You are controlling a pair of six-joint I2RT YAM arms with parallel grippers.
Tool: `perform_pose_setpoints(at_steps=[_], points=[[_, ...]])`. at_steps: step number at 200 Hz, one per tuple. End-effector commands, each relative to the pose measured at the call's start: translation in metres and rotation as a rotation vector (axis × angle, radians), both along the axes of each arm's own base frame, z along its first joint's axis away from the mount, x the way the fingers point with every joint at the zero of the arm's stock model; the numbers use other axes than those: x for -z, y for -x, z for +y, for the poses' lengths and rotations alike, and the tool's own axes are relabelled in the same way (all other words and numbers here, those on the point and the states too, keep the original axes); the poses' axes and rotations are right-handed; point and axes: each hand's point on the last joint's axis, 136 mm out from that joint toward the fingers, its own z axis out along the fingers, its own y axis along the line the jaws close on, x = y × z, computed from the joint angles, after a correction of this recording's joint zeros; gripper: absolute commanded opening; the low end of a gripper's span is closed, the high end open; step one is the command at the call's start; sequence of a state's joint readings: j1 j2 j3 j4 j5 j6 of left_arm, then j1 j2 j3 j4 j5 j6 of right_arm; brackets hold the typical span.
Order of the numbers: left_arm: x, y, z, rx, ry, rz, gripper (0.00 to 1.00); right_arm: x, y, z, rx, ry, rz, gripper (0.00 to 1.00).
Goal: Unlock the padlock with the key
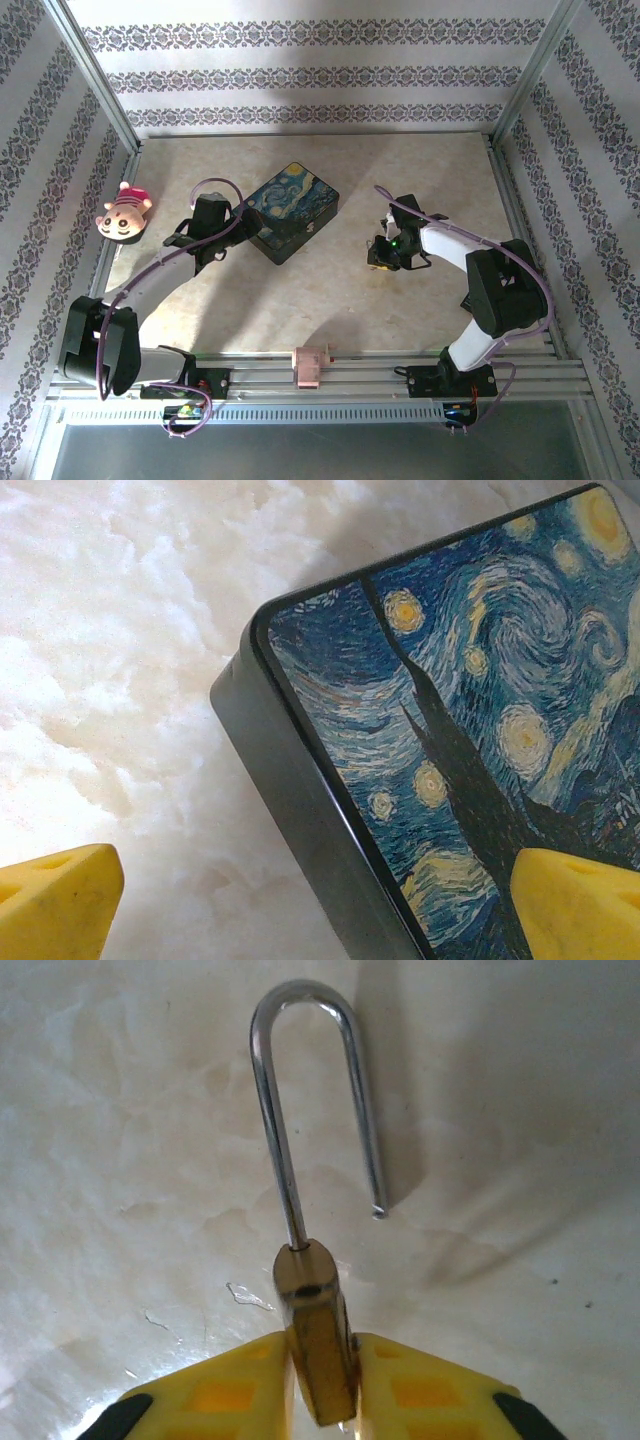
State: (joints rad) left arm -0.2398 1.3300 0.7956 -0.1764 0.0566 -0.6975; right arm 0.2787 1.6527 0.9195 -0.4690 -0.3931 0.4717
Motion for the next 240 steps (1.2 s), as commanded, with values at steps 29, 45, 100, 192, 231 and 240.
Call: perform_pose_setpoints(at_steps=[29, 45, 100, 192, 231, 240], points=[[0.006, 0.0, 0.003, -0.003, 0.01, 0.026, 0.99, 0.001, 0.009, -0.02, 0.025, 0.097, 0.006, 0.31], [0.006, -0.001, 0.003, -0.003, 0.01, 0.025, 0.99, -0.004, 0.008, -0.019, 0.027, 0.09, -0.004, 0.34], [0.004, -0.006, -0.003, 0.024, 0.023, 0.022, 0.99, -0.035, -0.009, -0.02, 0.026, 0.114, -0.096, 0.44], [0.009, -0.024, -0.011, 0.039, 0.043, 0.023, 0.86, -0.101, -0.138, 0.045, -0.079, -0.009, -0.446, 0.67], [0.019, -0.028, -0.009, 0.042, 0.021, 0.048, 0.76, -0.096, -0.182, 0.081, -0.161, -0.031, -0.488, 0.65], [0.021, -0.029, -0.009, 0.046, 0.017, 0.052, 0.76, -0.093, -0.188, 0.089, -0.175, -0.033, -0.491, 0.65]])
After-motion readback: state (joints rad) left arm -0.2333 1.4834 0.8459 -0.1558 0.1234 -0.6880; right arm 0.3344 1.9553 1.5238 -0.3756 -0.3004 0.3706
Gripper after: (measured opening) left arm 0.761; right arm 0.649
